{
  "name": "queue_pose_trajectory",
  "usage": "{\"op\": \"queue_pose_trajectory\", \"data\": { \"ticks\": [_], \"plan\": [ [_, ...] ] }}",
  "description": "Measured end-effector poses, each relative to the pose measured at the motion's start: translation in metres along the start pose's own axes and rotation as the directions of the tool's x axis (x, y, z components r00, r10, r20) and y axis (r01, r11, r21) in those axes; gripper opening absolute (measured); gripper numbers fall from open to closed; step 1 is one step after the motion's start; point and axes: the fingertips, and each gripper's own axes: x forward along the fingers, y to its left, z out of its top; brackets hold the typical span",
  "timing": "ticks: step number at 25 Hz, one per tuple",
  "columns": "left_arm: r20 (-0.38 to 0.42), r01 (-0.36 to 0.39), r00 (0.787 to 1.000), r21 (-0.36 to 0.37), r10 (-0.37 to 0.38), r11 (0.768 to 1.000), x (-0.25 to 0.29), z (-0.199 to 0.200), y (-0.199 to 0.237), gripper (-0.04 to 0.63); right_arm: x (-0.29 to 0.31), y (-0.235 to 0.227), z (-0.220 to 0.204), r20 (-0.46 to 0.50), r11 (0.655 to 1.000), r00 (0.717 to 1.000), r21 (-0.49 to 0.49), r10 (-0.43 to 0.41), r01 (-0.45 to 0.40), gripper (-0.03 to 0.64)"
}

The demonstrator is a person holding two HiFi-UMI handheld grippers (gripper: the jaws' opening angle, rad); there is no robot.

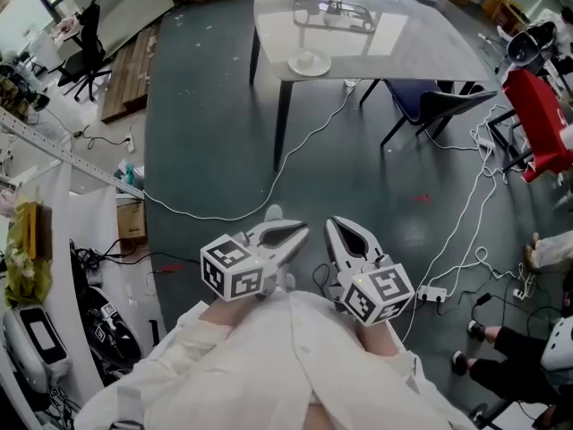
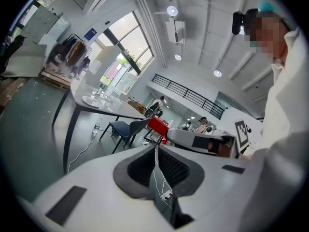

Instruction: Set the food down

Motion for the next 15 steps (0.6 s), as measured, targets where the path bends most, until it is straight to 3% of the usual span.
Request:
{"op": "queue_pose_trajectory", "data": {
  "ticks": [7,15],
  "plan": [
    [-0.028,0.021,0.999,-0.002,-0.021,1.000,0.032,0.032,0.044,0.032,0.045,-0.042,0.019,-0.006,0.999,0.999,0.023,-0.046,0.046,0.003],
    [-0.025,0.053,0.998,0.002,-0.053,0.999,0.071,0.109,0.122,0.032,0.137,-0.091,0.064,-0.010,0.998,0.999,0.040,-0.052,0.052,0.003]
  ]
}}
